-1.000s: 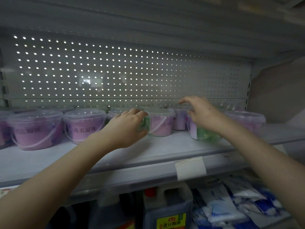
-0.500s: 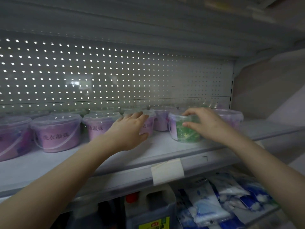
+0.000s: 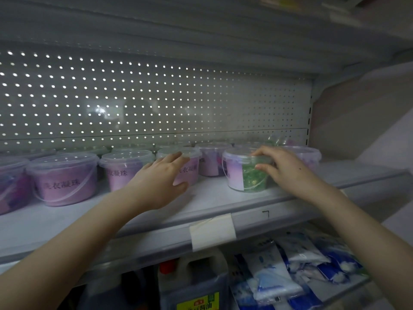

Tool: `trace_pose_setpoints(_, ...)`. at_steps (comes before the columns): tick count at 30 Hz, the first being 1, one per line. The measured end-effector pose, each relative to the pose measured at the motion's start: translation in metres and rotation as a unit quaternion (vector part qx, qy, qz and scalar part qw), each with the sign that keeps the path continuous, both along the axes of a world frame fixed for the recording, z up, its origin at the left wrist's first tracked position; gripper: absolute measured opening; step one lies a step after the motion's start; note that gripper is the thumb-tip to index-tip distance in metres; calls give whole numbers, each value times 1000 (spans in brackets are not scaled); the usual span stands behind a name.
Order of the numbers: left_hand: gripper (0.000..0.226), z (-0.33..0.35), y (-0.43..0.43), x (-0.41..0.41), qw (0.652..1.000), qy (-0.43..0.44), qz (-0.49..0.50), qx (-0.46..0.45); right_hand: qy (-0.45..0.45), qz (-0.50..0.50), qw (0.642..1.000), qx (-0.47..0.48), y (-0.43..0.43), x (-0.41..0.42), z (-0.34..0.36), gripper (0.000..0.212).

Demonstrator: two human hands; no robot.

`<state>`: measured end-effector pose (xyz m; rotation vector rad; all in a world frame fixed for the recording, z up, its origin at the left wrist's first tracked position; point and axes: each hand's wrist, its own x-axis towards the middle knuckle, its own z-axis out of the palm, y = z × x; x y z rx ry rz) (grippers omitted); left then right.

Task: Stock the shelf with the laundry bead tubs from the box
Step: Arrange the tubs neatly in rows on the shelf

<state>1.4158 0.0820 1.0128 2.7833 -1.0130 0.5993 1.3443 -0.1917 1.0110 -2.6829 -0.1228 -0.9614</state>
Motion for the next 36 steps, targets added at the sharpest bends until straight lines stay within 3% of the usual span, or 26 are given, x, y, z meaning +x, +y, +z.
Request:
trace_pose_setpoints(15, 57, -5, 37, -26, 997, 7, -19, -73, -21, 112, 992, 49, 65, -8, -5, 26)
trace_pose_setpoints(22, 56, -6, 77, -37, 996, 2, -18, -89, -39, 107, 988, 103, 89, -16, -9, 26)
trace_pose_setpoints(28, 67, -14, 106, -43, 995, 11, -34, -95, -34, 146, 979, 140, 120, -24, -11, 24)
trace_pose_setpoints(31, 56, -18, 119, -46, 992, 8, -39, -118, -32, 179, 969, 169, 144, -23, -16, 22)
trace_pose_setpoints(36, 53, -23, 136, -50, 988, 27, -36, -150, -12, 173, 977, 122, 174, -16, -22, 19)
